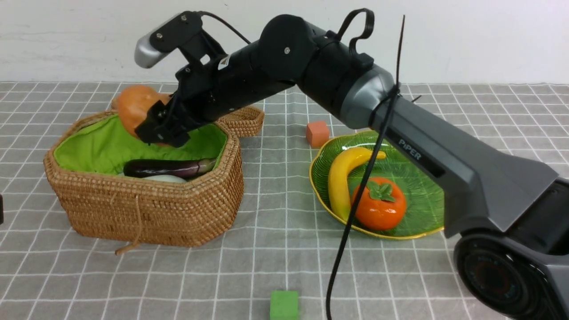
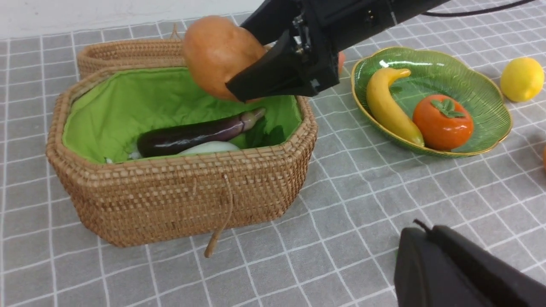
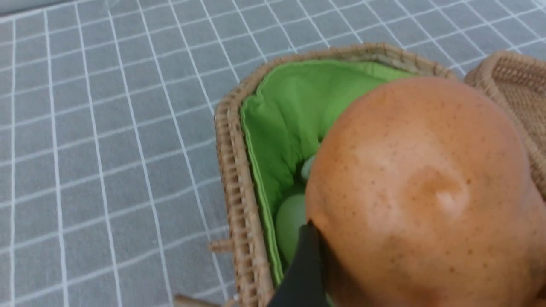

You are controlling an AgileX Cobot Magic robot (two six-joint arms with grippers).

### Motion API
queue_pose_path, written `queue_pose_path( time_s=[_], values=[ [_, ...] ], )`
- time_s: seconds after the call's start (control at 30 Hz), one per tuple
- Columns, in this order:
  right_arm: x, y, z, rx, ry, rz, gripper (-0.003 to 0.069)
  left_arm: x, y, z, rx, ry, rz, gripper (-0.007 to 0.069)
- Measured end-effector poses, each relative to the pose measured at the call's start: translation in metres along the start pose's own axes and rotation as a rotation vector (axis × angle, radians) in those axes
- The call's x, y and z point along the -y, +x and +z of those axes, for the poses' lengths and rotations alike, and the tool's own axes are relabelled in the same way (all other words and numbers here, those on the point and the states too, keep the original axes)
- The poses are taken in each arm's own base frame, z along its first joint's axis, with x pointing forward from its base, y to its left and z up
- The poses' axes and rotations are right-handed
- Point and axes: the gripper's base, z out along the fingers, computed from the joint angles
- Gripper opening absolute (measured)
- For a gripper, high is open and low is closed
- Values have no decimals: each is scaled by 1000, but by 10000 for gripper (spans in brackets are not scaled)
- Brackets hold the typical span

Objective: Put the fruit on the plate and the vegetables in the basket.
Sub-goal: Use the right arm to grab a potato and put it into the left basket

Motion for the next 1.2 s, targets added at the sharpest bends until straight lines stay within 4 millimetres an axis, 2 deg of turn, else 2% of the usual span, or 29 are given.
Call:
queue_pose_path(
  time_s=[0.37,0.43,0.53,0.57,0.67,1.13,1.2],
  values=[
    [3,5,0,-49,29,22,627,-1,1,0,-8,-8,2,-13],
    [6,7,0,-70,63,59,670,-1,1,0,-8,-8,2,-13],
    [8,7,-1,-77,96,94,683,-1,1,0,-8,-8,2,-13],
    [9,7,-1,-75,99,100,682,-1,1,0,-8,-8,2,-13],
    [9,7,-1,-68,104,132,613,-1,1,0,-8,-8,2,-13],
    [4,8,-3,-101,64,158,613,-1,1,0,-9,-8,2,-13],
    [4,7,-5,-101,64,156,633,-1,1,0,-9,-8,2,-13]
  ],
)
